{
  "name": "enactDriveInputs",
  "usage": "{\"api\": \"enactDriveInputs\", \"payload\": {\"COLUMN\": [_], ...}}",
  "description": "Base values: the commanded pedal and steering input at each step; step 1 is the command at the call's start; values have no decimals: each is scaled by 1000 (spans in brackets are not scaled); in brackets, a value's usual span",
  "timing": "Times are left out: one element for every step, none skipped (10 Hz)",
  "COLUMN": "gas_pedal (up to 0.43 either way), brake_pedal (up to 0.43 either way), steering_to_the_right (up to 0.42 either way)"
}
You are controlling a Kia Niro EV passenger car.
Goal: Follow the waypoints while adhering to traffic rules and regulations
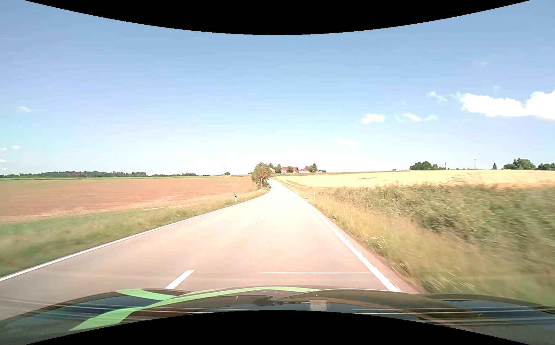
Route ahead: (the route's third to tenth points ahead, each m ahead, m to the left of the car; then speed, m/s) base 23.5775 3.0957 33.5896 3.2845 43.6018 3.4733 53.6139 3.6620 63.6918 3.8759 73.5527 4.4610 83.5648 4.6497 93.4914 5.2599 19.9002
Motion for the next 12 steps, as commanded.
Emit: {"api": "enactDriveInputs", "payload": {"gas_pedal": [240,228,189,189,189,189,209,240,248,268,280,280], "brake_pedal": [0,0,0,0,0,0,0,0,0,0,0,0], "steering_to_the_right": [-4,-4,-4,-4,-4,-4,-4,-4,-4,-4,-4,-3]}}
